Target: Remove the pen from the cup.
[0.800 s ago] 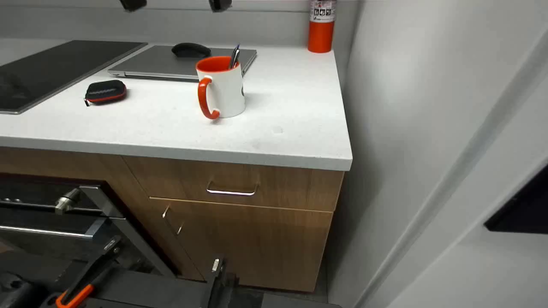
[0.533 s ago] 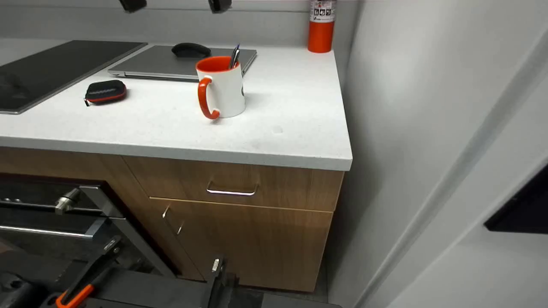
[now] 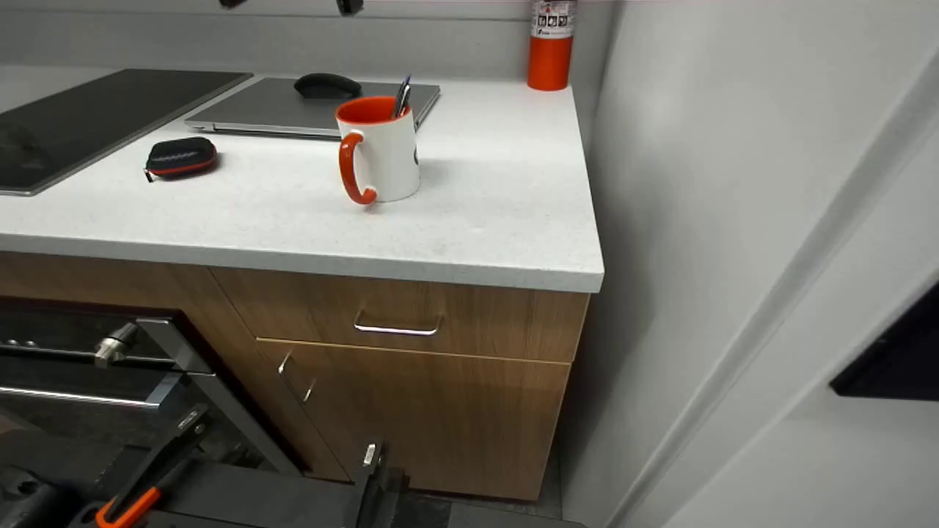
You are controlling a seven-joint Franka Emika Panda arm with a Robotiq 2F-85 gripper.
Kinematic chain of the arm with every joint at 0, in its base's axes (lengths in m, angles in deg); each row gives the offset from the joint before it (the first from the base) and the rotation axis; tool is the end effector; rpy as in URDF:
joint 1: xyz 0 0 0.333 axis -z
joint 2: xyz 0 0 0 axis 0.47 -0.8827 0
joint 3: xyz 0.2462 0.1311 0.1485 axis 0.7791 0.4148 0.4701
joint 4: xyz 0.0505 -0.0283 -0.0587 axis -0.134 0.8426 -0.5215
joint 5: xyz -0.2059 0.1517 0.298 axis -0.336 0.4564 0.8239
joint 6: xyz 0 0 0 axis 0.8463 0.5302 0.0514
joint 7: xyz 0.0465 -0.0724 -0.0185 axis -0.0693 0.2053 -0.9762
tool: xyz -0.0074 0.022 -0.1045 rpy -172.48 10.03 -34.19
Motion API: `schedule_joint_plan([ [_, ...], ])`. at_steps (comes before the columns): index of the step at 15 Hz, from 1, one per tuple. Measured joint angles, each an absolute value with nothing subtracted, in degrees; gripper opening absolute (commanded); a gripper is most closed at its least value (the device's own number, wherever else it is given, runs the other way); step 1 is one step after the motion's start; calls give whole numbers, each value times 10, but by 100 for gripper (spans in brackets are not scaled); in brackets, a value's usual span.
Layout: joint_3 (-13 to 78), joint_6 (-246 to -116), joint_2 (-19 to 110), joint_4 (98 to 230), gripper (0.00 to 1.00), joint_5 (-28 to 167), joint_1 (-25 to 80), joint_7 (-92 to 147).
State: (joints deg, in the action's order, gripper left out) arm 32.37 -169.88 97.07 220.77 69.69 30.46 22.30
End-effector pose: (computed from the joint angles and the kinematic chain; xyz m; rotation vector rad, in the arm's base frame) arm 0.3719 -0.0432 0.4661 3.1217 -0.1119 0.2524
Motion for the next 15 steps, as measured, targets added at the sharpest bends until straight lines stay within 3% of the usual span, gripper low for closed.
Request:
schedule_joint_plan([
  [6, 329, -1738, 801, 2100, 100, 698, 304, 235],
  [15, 328, -1740, 773, 2084, 100, 698, 306, 251],
])
